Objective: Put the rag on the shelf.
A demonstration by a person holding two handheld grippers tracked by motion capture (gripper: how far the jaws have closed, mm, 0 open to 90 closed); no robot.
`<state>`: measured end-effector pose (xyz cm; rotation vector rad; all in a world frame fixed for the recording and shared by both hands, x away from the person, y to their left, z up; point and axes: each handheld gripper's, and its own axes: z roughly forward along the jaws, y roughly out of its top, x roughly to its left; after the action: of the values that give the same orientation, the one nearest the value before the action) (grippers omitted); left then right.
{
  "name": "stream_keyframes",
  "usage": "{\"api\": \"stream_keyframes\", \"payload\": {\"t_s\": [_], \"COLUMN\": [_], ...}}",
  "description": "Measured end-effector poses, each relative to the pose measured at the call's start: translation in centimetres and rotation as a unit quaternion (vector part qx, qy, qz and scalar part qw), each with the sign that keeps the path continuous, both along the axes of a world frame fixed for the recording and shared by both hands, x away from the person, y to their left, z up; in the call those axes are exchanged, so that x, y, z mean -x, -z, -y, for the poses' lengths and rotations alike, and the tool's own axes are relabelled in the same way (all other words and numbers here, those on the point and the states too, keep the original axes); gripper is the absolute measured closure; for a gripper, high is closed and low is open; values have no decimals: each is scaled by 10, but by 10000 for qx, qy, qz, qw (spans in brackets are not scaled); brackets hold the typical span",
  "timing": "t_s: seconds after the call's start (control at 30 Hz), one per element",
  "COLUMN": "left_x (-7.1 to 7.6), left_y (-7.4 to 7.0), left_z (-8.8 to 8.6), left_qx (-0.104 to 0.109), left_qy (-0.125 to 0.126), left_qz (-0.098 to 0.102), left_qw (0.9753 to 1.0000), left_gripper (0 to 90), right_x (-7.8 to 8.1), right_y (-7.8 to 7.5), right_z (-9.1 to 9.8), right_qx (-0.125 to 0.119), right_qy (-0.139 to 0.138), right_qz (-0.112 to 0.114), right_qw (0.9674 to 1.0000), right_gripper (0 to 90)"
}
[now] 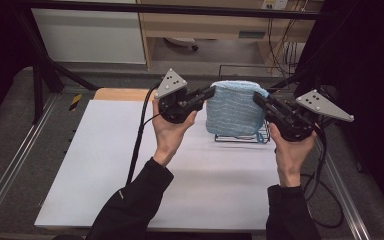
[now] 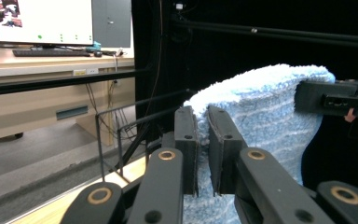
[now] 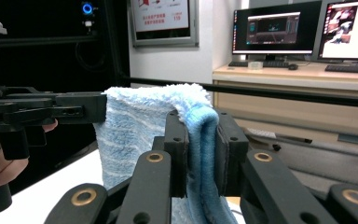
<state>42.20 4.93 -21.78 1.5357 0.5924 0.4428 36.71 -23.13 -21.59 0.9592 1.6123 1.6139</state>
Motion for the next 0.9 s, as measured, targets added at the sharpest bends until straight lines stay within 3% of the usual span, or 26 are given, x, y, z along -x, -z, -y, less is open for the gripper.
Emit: {"api": "stream_keyframes", "payload": {"t_s": [0.23, 0.57, 0.9], "left_x": [-4, -8, -23], "left_y": [-17, -37, -51], "left_z": [9, 23, 33], "left_qx": [157, 198, 297], "left_qy": [66, 94, -4], "left_qz": [87, 256, 269], "left_qw": [9998, 9994, 9992], "left_gripper": [831, 831, 831], "right_x": [-3, -9, -24], "right_y": [-15, -37, -47], "right_z": [7, 18, 25], "right_qx": [-68, -112, -192], "right_qy": [125, 361, 414], "right_qz": [165, 394, 502], "right_qw": [9998, 9985, 9977], "right_gripper": [783, 785, 787]}}
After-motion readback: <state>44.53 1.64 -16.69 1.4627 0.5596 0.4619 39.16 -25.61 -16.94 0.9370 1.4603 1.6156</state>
